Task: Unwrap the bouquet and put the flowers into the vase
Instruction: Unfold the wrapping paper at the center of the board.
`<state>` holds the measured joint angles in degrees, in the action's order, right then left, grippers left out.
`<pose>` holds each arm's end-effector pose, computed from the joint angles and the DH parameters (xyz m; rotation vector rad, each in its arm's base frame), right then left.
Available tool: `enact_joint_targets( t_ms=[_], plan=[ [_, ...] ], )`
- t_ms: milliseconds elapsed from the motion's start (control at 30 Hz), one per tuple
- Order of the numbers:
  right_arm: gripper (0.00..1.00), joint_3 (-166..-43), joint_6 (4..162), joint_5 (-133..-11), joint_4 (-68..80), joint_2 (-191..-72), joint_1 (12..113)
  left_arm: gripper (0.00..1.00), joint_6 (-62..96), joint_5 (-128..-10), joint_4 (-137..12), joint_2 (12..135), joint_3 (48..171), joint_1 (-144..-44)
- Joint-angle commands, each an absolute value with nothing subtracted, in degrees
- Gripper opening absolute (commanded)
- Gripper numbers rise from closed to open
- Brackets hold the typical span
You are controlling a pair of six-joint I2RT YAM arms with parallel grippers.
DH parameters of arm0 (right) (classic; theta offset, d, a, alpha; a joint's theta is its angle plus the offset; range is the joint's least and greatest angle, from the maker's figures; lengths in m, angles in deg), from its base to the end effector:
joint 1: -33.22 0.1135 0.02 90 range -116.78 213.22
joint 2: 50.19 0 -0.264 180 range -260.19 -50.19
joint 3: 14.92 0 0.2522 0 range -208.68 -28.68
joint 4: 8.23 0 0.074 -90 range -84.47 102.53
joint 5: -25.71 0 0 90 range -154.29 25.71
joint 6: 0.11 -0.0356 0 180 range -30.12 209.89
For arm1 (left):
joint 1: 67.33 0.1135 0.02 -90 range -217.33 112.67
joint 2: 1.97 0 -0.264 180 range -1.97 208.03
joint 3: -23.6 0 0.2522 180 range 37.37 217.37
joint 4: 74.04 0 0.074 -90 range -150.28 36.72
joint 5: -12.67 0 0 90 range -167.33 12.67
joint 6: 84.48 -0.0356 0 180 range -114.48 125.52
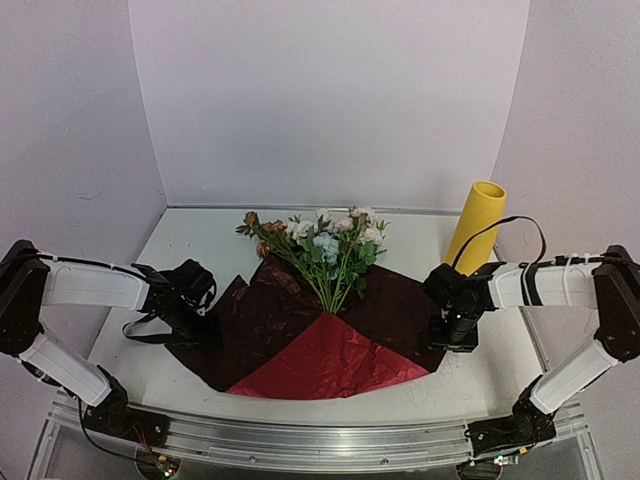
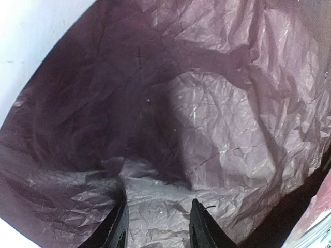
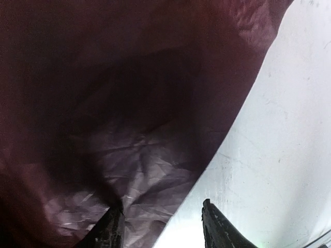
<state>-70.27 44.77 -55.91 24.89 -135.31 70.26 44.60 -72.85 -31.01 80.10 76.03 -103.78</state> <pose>0.2156 0.1562 0.1541 0.2358 2.6674 0.2763 0.1877 -0.1421 0.1457 -0.0497 2.9277 -0.3638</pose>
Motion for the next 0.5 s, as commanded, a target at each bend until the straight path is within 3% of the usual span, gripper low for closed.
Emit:
enact_joint_targets(
  t_ms=[0,233,467],
  plan=[
    [0.58,-76.09,47.29,-54.96,30.19,-129.71,70.14,0.43,42.58,-73.71,-27.80,77.11,83.14,-103.98],
    [0.58,-85.08,53.01,-61.11,28.59,-131.56,70.15,0.45,40.57,-71.83,-26.31,79.34,94.09,-103.97],
    [0.53,-92.39,58.62,-80.23,21.02,-143.72,70.14,0.44,38.67,-70.54,-27.49,88.47,102.68,-103.98]
  ],
)
